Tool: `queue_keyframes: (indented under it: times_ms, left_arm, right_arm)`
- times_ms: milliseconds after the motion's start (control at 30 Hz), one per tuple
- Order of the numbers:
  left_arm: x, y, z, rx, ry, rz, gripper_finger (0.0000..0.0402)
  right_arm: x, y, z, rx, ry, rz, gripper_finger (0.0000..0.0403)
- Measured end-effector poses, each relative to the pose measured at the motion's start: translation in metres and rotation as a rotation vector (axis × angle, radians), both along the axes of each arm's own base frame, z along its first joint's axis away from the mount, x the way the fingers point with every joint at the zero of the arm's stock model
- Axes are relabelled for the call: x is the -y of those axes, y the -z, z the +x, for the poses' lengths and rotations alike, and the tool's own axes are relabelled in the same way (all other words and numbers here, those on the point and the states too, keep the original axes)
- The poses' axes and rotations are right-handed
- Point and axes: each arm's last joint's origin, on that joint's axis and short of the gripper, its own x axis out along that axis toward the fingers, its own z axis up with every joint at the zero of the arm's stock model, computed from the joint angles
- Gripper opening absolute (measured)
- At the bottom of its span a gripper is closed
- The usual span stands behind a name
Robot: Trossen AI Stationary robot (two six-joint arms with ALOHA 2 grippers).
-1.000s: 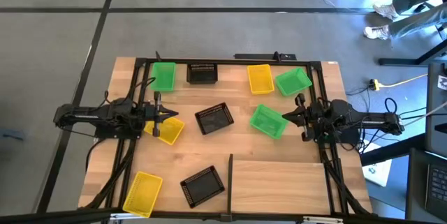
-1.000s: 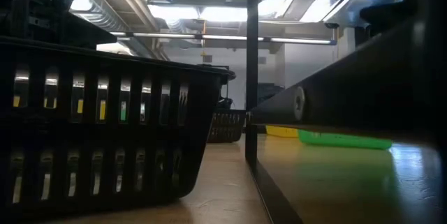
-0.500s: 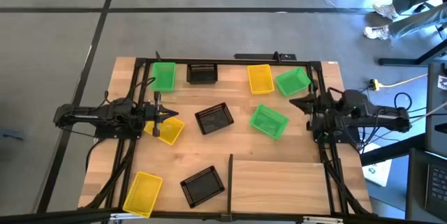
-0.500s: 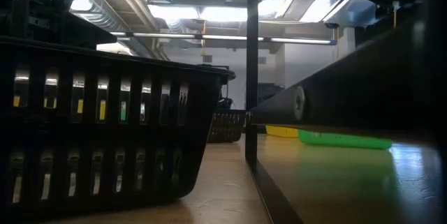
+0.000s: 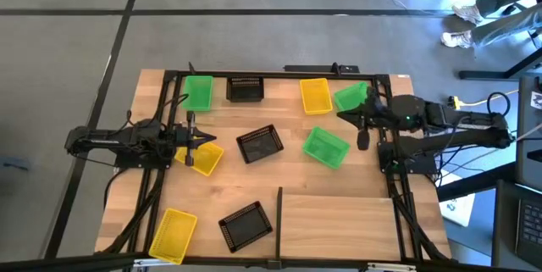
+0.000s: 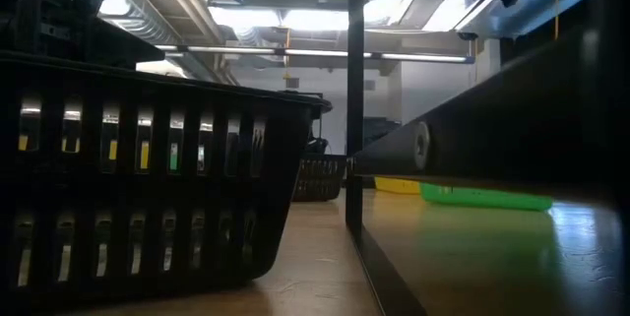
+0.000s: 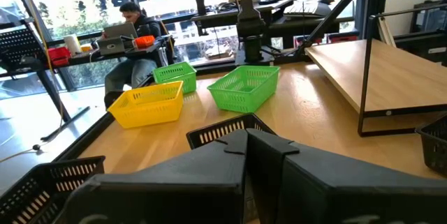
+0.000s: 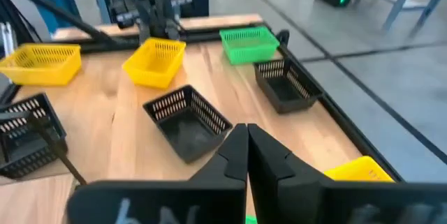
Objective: Stack baskets on shelf by color
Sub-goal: Put the bottom green bin on the shelf
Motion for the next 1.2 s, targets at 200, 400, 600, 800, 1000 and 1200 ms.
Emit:
queue_keyframes:
  times_ms: [200,400,600,800,1000,1200]
  left_arm:
    - [0.0,0.0,0.0,0.0,0.0,0.0,0.0]
    - [0.0,0.0,0.0,0.0,0.0,0.0,0.0]
    - [0.0,0.0,0.0,-0.004,-0.007,0.032,0.0]
    - [0.0,0.0,0.0,-0.003,-0.007,0.026,0.0]
    - [0.0,0.0,0.0,-0.003,-0.008,0.026,0.0]
    - [-0.003,-0.009,-0.002,0.053,-0.09,-0.062,0.0]
  right_arm:
    - [0.0,-0.024,0.012,-0.099,0.002,0.005,0.0]
    - [0.0,-0.043,0.015,-0.203,0.048,0.096,0.0]
    - [0.0,-0.051,0.019,-0.288,0.09,0.156,0.0]
    - [0.0,-0.051,0.02,-0.291,0.081,0.164,0.0]
    - [-0.004,-0.051,0.02,-0.307,-0.03,0.219,0.0]
    - [-0.005,-0.045,0.025,-0.36,-0.042,0.281,0.0]
